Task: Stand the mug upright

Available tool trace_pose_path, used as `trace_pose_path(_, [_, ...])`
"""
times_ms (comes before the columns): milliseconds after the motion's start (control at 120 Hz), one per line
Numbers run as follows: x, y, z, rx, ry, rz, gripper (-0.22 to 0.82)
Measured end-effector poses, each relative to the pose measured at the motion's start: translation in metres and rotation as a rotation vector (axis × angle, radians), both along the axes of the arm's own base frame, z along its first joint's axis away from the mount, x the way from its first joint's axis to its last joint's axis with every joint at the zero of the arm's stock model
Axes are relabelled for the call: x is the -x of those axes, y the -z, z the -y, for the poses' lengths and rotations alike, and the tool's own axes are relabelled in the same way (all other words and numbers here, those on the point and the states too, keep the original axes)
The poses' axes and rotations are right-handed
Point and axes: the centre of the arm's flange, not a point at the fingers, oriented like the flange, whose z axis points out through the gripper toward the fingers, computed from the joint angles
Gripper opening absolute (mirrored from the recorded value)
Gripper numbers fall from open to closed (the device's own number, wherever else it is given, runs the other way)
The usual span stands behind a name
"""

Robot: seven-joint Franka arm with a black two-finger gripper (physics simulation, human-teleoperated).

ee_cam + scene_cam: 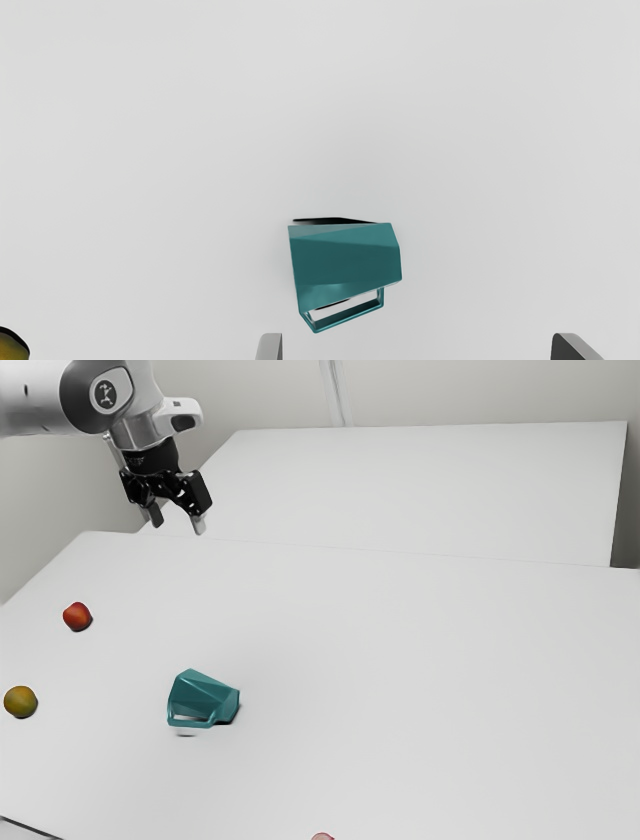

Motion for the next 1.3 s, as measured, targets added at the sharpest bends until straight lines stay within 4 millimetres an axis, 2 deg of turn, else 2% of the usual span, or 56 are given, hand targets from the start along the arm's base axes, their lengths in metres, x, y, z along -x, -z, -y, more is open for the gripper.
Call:
trace_pose_path(167, [0.003,-0.001,-0.001,-0.001,-0.002,0.001,0.58])
trace_pose_path(300, [0.016,0.001,-0.009,-0.003,-0.017,-0.007,0.58])
trace_pose_path(383, [0.024,0.007,-0.025,0.002,-0.049,-0.019,0.58])
trace_pose_path(542, [0.037,0.027,-0.071,0.071,-0.150,-0.050,0.58])
trace_pose_path(842, [0.065,0.086,-0.126,0.281,-0.284,-0.045,0.58])
trace_pose_path(967, [0.073,0.120,-0.136,0.378,-0.309,-0.038,0.58])
trace_pose_path(1300, [0.091,0.188,-0.155,0.588,-0.342,0.040,0.58])
